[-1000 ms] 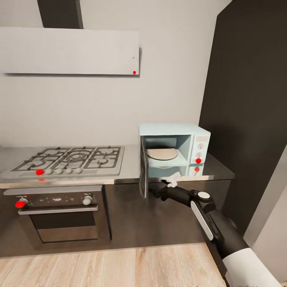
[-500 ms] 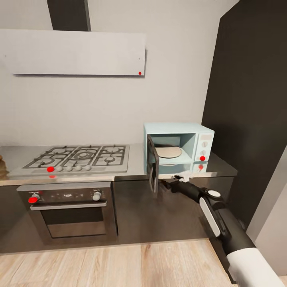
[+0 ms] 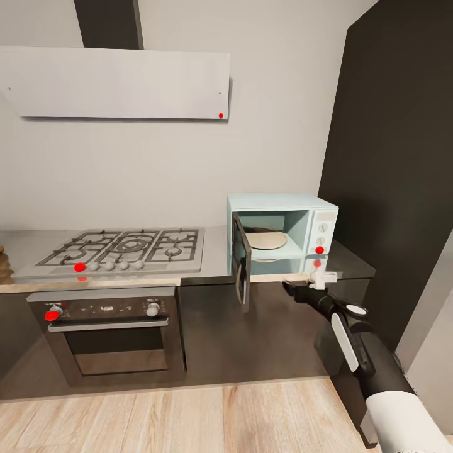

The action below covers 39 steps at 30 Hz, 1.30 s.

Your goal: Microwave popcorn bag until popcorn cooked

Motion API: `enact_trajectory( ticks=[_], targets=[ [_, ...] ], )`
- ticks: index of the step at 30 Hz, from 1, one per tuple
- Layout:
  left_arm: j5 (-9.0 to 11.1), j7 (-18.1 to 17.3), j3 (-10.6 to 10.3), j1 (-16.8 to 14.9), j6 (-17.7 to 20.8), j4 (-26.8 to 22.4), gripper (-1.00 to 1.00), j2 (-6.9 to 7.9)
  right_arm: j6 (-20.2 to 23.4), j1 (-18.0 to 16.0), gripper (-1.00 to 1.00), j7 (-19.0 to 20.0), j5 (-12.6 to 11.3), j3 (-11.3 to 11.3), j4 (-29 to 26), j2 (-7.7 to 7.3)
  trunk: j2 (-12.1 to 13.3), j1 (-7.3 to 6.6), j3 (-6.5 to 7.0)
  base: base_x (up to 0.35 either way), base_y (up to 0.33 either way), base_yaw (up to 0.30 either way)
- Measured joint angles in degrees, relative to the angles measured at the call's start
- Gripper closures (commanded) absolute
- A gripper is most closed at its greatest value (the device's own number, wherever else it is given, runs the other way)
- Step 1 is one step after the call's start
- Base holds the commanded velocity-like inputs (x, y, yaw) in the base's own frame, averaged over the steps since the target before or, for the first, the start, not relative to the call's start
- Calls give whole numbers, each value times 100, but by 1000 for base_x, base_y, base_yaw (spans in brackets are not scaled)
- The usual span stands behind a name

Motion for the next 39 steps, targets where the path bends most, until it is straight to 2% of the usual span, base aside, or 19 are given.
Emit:
enact_trajectory(
  ticks=[2, 3, 5, 7, 8, 10, 12, 14, 19, 22, 29, 33, 39],
  targets=[
    [0, 5, 0, 0, 0, -3, -100, 0, 2, 0, -100, -75, 5, 15, 316, 0, 0, 0, 0, 0, 0, 0],
    [1, 6, 0, 0, 0, -2, -100, 0, 3, 1, -100, -187, 47, 24, 730, -4, 0, 0, -1, 0, 0, 0],
    [3, 17, 0, 0, 0, -2, -100, 0, -26, 1, -100, -306, 277, 31, 1642, -6, 0, 0, -1, 0, 0, 0],
    [5, 29, 2, 0, 0, -3, -100, 0, -128, 2, -100, -397, 704, 48, 2838, -2, 0, 0, -1, 0, 0, 0],
    [7, 35, 2, 0, 0, -4, -100, 0, -271, 2, -100, -418, 880, 59, 3447, -2, 0, 0, -1, 0, 0, 0],
    [8, 39, 1, 0, 0, -4, -100, 0, -689, 4, -100, -451, 1052, 68, 4757, 16, 0, 0, -1, 0, 0, 0],
    [7, 40, 5, 0, 0, -2, -100, 0, -1194, 6, -100, -464, 1093, 73, 5808, 22, 0, 0, -1, 0, 0, 0],
    [8, 41, 6, 0, 0, -2, -100, 0, -1727, 65, -100, -466, 1108, 76, 6472, 55, 0, 0, -1, 0, 0, 0],
    [8, 41, 6, 0, 0, 1, -100, 0, -2001, 1036, -100, -732, 1085, 67, 6675, 108, -1, 0, -1, 0, 0, 0],
    [8, 41, 9, 0, 0, 1, -100, 0, -2019, 1634, -100, -1165, 1051, 32, 6695, 115, -1, 0, -1, 0, 0, 0],
    [8, 46, 8, 0, 0, 0, -100, 0, -1962, 1863, -100, -1315, 1060, 27, 6696, 120, 0, 0, 0, 0, 0, 22],
    [8, 49, 8, 0, 0, -2, -100, 0, -2030, 1951, -100, -1582, 1053, 25, 6688, 124, -1, 0, 0, 0, 0, 222],
    [41, 52, 22, 0, -7, -6, -100, 0, -2115, 1962, -100, -1679, 1104, 35, 6686, 132, 0, 0, 0, 0, 0, 264]
  ],
)
